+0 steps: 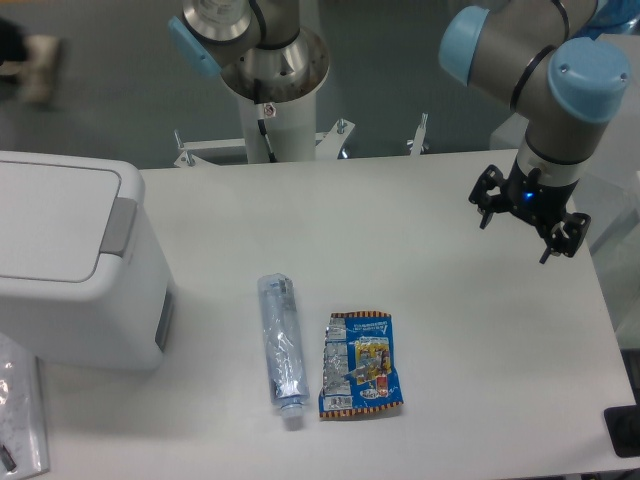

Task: Open the trash can
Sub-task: 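Move the open gripper from its start pose toward the table center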

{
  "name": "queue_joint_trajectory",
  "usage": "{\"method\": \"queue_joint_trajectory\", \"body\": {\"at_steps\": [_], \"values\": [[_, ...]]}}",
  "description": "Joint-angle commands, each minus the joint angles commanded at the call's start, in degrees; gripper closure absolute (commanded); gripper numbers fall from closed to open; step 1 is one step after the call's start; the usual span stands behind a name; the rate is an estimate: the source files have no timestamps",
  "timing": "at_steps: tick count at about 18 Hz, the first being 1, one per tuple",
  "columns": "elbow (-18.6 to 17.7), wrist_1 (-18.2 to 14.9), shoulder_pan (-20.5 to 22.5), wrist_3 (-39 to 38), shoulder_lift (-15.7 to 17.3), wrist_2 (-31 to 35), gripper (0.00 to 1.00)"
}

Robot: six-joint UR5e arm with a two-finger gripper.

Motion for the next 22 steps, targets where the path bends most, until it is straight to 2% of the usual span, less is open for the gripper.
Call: {"method": "queue_joint_trajectory", "body": {"at_steps": [4,8,11,15,17,19,22], "values": [[-0.52,-0.09,0.18,0.18,0.0,-0.61,0.0],[-4.74,0.53,1.05,-0.96,0.61,-0.88,0.0],[-5.54,0.44,1.23,-9.64,2.37,-3.85,0.0],[-5.71,0.35,0.62,-19.04,4.39,-11.93,0.0],[-5.37,1.22,0.0,-24.5,4.05,-15.54,0.0],[-5.45,3.94,-0.79,-26.1,3.25,-15.47,0.0],[-5.54,4.31,-1.23,-26.45,3.51,-15.91,0.0]]}}
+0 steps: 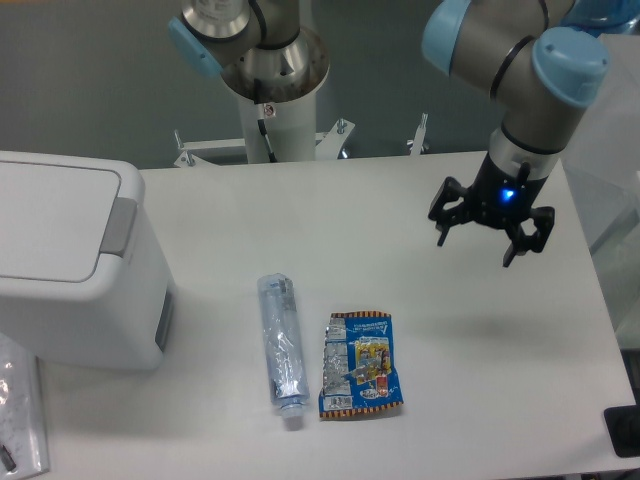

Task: Open the trash can
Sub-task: 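Move the open gripper from its start pose toward the table center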

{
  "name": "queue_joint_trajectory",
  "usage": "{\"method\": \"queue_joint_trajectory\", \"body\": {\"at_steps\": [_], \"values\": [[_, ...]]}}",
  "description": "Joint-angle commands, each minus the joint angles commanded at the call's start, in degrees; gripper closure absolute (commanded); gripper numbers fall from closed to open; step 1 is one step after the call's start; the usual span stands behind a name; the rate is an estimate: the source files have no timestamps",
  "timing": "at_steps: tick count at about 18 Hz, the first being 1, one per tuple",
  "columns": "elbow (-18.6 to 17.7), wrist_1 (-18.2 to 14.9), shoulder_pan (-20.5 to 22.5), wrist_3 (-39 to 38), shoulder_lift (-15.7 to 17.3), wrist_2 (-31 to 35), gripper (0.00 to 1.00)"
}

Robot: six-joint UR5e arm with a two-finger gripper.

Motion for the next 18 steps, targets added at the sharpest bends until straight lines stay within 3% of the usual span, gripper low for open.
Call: {"method": "queue_joint_trajectory", "body": {"at_steps": [8,12,18], "values": [[-0.44,-0.61,-0.44,0.0,-1.84,0.96,0.0],[-1.67,-2.54,-0.79,-0.18,-0.09,0.88,0.0],[-0.35,-2.73,-4.74,-5.45,0.35,0.26,0.0]]}}
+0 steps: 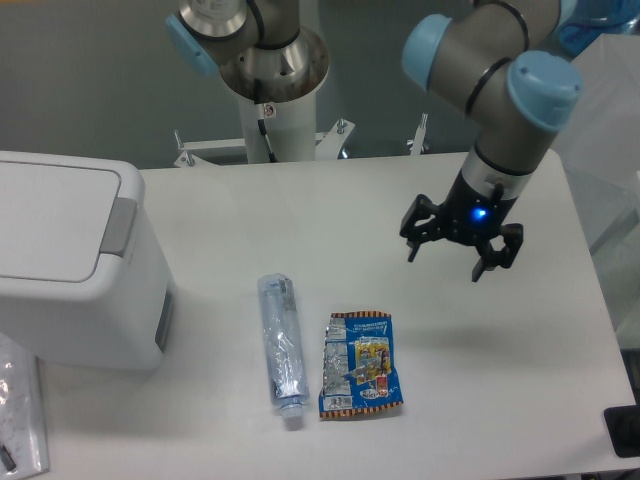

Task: Open the trash can
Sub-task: 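Move the open gripper from its start pose toward the table center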

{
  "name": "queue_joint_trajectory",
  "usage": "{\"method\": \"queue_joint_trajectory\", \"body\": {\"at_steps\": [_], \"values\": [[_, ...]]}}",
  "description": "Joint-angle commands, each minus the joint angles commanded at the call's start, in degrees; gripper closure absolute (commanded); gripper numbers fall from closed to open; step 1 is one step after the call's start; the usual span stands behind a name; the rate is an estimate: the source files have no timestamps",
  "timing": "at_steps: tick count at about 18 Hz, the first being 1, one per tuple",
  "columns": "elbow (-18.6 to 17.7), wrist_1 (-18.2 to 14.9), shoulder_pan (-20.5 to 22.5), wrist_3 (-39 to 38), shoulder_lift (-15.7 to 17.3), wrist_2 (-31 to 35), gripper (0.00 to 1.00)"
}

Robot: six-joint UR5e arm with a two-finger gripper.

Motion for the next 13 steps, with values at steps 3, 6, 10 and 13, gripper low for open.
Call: {"method": "queue_joint_trajectory", "body": {"at_steps": [3,6,10,13], "values": [[0.18,-0.09,-0.71,-0.53,0.09,0.0,0.0],[0.18,-0.26,-0.71,-0.53,0.44,0.0,0.0],[0.0,-0.26,-0.71,-0.44,0.44,0.0,0.0],[-0.35,-0.18,-0.88,-0.44,0.44,0.44,0.0]]}}
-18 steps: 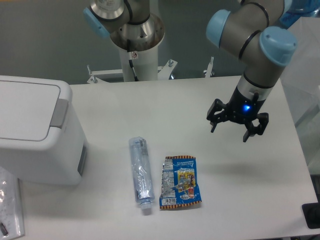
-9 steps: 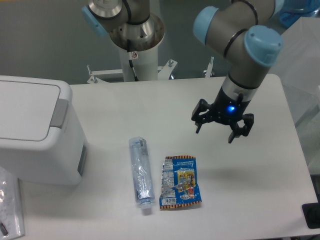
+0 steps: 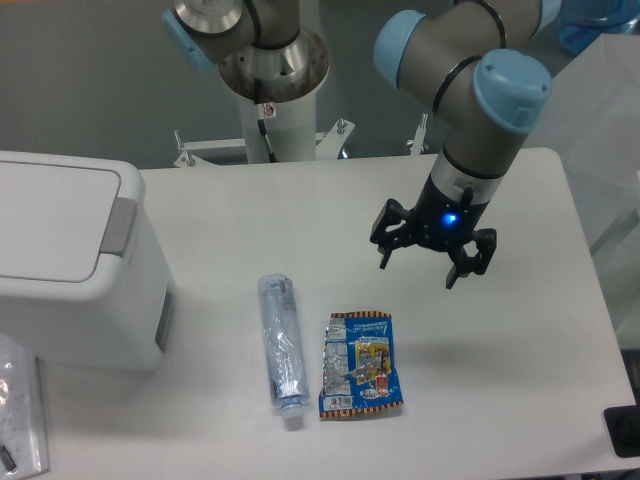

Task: Open the trash can
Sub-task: 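Move the open gripper from its start pose toward the table center, then swing the gripper over to the white trash can's lid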

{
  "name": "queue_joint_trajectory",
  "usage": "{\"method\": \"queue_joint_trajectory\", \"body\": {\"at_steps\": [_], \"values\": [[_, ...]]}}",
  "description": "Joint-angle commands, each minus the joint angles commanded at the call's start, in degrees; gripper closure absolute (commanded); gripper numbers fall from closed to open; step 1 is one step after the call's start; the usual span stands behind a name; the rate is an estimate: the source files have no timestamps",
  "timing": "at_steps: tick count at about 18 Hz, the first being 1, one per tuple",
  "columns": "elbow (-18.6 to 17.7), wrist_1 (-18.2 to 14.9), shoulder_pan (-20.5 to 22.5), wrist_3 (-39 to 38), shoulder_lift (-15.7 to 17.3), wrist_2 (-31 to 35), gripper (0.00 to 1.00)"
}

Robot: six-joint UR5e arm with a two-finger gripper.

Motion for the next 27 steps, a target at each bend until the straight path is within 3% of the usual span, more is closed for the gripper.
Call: {"method": "queue_joint_trajectory", "body": {"at_steps": [8,10,12,16,22,27], "values": [[0.79,-0.09,0.09,0.44,-0.09,0.18,0.0],[2.54,-0.44,0.0,0.09,-0.09,-0.09,0.0],[4.47,-2.89,0.09,0.0,-0.35,-0.35,0.0],[4.66,-6.58,0.18,-0.35,-0.09,-0.52,0.0],[6.5,-6.77,-3.51,-11.68,-0.09,-3.59,0.0],[6.24,-7.29,-6.41,-16.7,2.63,-8.0,0.0]]}}
